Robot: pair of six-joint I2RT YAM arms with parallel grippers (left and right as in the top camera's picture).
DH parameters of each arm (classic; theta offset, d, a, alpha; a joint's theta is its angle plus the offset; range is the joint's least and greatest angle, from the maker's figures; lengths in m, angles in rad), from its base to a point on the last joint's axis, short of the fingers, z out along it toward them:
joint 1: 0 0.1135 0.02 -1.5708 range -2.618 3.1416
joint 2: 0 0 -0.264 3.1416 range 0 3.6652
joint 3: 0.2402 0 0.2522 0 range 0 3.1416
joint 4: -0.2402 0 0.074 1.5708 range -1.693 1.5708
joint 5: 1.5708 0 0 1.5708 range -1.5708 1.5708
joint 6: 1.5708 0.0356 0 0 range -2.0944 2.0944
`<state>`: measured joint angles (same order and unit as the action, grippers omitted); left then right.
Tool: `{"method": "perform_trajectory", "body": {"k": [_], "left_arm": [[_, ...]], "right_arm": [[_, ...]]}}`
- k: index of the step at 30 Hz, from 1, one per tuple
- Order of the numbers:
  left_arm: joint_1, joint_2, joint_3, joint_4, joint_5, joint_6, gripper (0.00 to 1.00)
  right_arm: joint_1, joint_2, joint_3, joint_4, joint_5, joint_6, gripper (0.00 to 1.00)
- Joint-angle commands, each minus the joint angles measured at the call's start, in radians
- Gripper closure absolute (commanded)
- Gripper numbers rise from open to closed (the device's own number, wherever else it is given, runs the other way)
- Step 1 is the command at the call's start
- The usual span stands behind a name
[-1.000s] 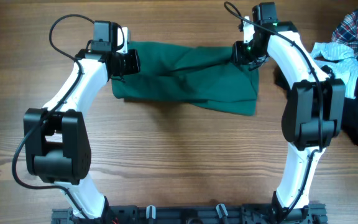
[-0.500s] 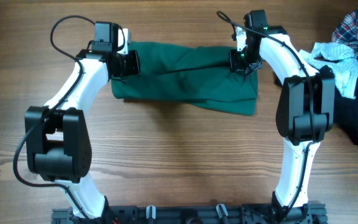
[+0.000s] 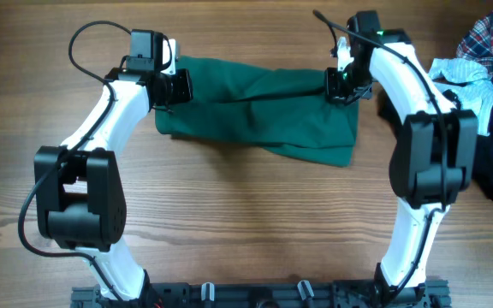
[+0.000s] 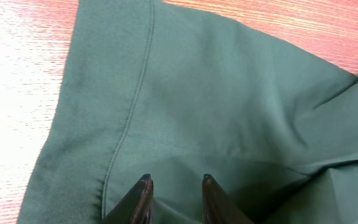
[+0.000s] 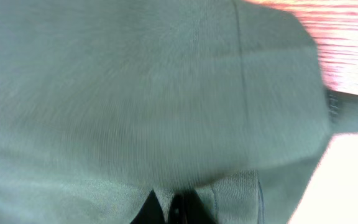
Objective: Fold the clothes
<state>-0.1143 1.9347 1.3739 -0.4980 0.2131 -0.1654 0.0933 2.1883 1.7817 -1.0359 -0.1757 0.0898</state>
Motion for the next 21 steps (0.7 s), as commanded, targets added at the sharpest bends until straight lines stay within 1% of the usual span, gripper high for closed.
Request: {"method": "perform_trajectory", "body": {"k": [1, 3, 7, 11, 14, 17, 21], "left_arm": [[0.0, 0.013, 0.014, -0.001, -0.028, 0.009, 0.74], [0.0, 0.013, 0.014, -0.001, -0.028, 0.009, 0.74], [0.0, 0.013, 0.014, -0.002, -0.028, 0.009, 0.74], [0.0, 0.013, 0.014, -0.001, -0.028, 0.009, 0.74], [0.0, 0.013, 0.014, -0.001, -0.029, 0.009, 0.74], [0.0, 0.013, 0.014, -0.001, -0.029, 0.009, 0.74], [0.0, 0.013, 0.014, -0.001, -0.029, 0.009, 0.74]], "right_arm": [[-0.005, -0.053, -0.007, -0.032, -0.005, 0.049, 0.92], [-0.008, -0.055, -0.007, -0.048, -0.002, 0.08, 0.9], [-0.026, -0.055, -0.007, -0.083, 0.035, 0.21, 0.87], [-0.047, -0.055, -0.007, -0.15, 0.041, 0.278, 0.89], [-0.049, -0.055, -0.008, -0.197, 0.049, 0.279, 0.89], [-0.048, -0.055, -0.008, -0.24, 0.048, 0.278, 0.95], [-0.044, -0.055, -0.008, -0.311, 0.048, 0.275, 0.96]]}}
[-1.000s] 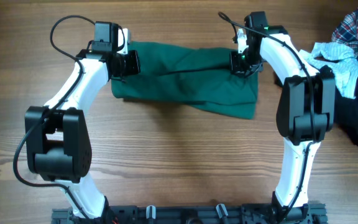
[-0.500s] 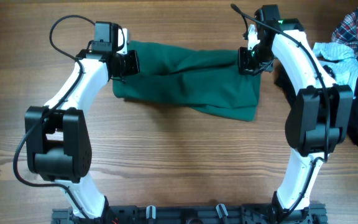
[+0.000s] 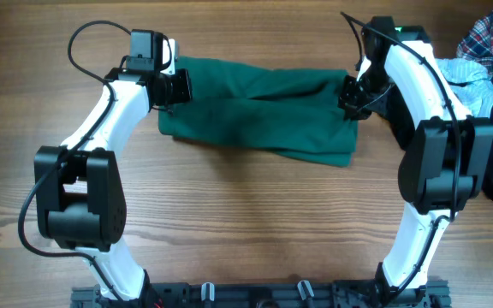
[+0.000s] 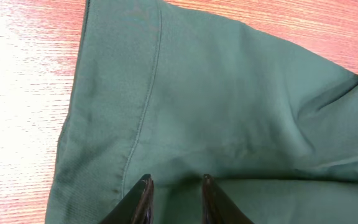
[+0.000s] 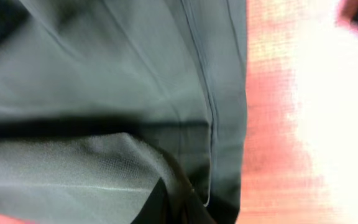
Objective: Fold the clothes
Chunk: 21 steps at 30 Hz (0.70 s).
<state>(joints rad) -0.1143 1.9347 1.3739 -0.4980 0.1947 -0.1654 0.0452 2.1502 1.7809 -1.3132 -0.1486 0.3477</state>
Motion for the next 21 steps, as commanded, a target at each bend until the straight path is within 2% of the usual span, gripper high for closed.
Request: {"method": "perform_trajectory", "body": {"k": [1, 13, 16, 18, 19, 21], "left_arm": [[0.0, 0.013, 0.014, -0.001, -0.014, 0.01, 0.74], [0.001, 0.013, 0.014, -0.008, -0.039, 0.01, 0.74], [0.001, 0.013, 0.014, -0.011, -0.059, 0.01, 0.74], [0.001, 0.013, 0.014, -0.014, -0.079, 0.015, 0.74], [0.001, 0.013, 0.014, -0.016, -0.081, 0.032, 0.74], [0.001, 0.013, 0.014, -0.016, -0.085, 0.033, 0.74]], "right_arm": [[0.006, -0.016, -0.007, -0.054, 0.021, 0.01, 0.96], [0.035, -0.016, -0.011, -0.216, 0.021, -0.025, 0.94], [0.056, -0.016, -0.031, -0.219, 0.021, -0.032, 0.85], [0.07, -0.016, -0.06, -0.221, 0.021, -0.034, 0.65], [0.075, -0.016, -0.076, -0.22, 0.021, -0.034, 0.5], [0.081, -0.016, -0.108, -0.214, 0.021, -0.04, 0.37]]}}
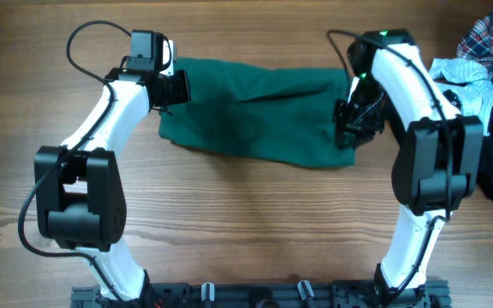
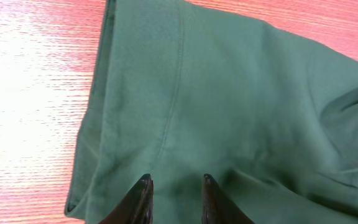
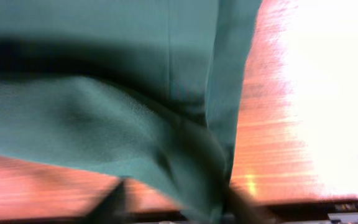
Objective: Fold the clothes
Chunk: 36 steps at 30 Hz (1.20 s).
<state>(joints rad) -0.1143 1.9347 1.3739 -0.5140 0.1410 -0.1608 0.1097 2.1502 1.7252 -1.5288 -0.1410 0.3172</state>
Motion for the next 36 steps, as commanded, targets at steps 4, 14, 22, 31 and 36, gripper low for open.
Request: {"method": "perform_trajectory", "body": {"k": [4, 14, 22, 31, 36], "left_arm": [[0.001, 0.013, 0.014, 0.001, -0.031, 0.031, 0.74], [0.001, 0.013, 0.014, -0.032, -0.038, 0.053, 0.74], [0.001, 0.013, 0.014, -0.135, -0.018, 0.049, 0.78], [-0.002, 0.013, 0.014, -0.195, 0.034, 0.049, 0.79], [-0.002, 0.013, 0.014, -0.262, 0.034, 0.049, 0.79]], "right_arm": [[0.018, -0.016, -0.082, 0.028, 0.009, -0.01, 0.36], [0.014, -0.105, -0.079, 0.142, -0.006, -0.016, 0.35], [0.014, -0.226, -0.074, 0.256, -0.005, -0.055, 0.23], [0.016, -0.209, -0.082, 0.514, -0.059, -0.09, 0.13], [0.016, -0.205, -0.115, 0.504, -0.063, -0.105, 0.14]]}}
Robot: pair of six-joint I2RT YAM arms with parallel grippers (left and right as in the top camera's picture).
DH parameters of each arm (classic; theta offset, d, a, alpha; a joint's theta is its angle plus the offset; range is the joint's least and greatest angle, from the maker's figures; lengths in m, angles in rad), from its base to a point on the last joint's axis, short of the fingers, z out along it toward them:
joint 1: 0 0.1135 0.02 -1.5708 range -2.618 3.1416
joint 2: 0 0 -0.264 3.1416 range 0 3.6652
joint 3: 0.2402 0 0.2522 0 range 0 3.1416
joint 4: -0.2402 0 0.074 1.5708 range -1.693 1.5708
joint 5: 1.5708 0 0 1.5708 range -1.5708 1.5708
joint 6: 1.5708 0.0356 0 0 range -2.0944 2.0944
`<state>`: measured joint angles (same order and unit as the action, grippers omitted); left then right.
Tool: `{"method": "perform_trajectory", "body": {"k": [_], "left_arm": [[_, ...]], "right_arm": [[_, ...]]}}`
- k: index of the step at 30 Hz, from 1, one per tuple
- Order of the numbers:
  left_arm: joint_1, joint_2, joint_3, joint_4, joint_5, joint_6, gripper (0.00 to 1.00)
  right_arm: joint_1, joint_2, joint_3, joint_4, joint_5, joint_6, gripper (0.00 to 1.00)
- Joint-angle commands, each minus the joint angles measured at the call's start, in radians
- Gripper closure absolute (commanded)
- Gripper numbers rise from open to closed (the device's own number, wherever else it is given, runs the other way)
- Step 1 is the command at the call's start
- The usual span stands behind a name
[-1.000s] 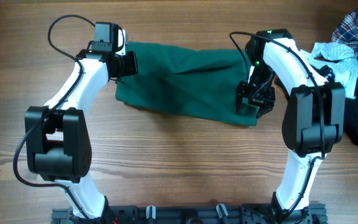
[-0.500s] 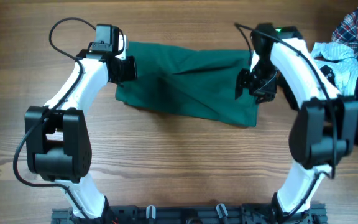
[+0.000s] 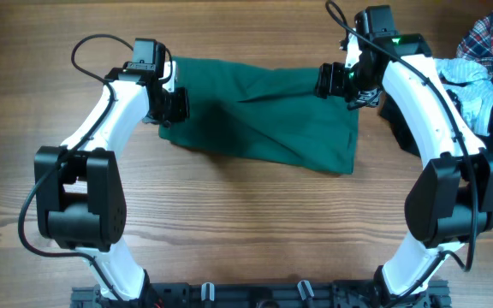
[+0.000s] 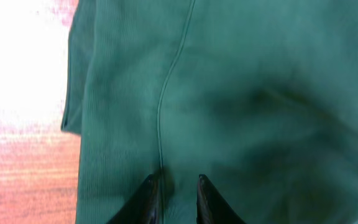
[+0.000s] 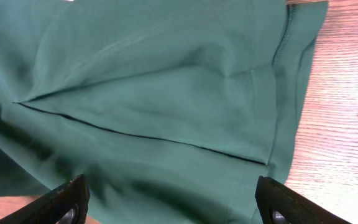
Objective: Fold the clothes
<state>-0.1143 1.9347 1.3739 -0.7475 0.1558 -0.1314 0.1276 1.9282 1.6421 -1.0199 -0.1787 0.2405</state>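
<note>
A dark green garment (image 3: 264,111) lies folded into a long band across the far part of the wooden table (image 3: 229,231). My left gripper (image 3: 174,104) sits on its left end. In the left wrist view the narrow-set fingers (image 4: 151,190) of that gripper (image 4: 176,186) pinch the cloth (image 4: 241,93) beside a seam. My right gripper (image 3: 328,81) hovers over the garment's far right part. In the right wrist view it (image 5: 174,199) stands wide open, and the cloth (image 5: 166,93) lies flat below with nothing between its fingers.
A heap of other clothes sits at the right edge: a plaid shirt, a pale blue piece (image 3: 460,73) and dark fabric. The arms' mounting rail (image 3: 255,295) runs along the near edge.
My right gripper was at the garment's near right corner with cloth in it. Now it is open over the far right part and the cloth lies flat. My left gripper has shifted slightly nearer.
At first my right gripper was shut on the garment's far right corner, with the left at the left end. It then stood lower along the right edge, then at the near right corner with the cloth. Now the cloth is released and the right gripper is back at the far side.
</note>
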Motion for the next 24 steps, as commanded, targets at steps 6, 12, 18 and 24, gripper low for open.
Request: {"method": "perform_trajectory", "body": {"k": [6, 12, 18, 24], "left_arm": [[-0.002, 0.013, -0.02, -0.097, 0.018, 0.019, 0.79], [-0.002, 0.013, -0.097, -0.083, 0.013, 0.019, 0.77], [-0.002, 0.013, -0.14, -0.022, -0.005, 0.019, 0.77], [-0.002, 0.017, -0.146, 0.025, -0.027, 0.01, 0.8]], "right_arm": [[-0.002, 0.017, -0.067, 0.016, -0.026, -0.032, 0.15], [-0.002, 0.017, -0.067, 0.021, -0.032, -0.05, 0.15], [-0.002, 0.017, -0.067, 0.018, -0.056, -0.08, 0.18], [0.0, 0.023, -0.076, 0.135, -0.07, -0.138, 0.6]]}}
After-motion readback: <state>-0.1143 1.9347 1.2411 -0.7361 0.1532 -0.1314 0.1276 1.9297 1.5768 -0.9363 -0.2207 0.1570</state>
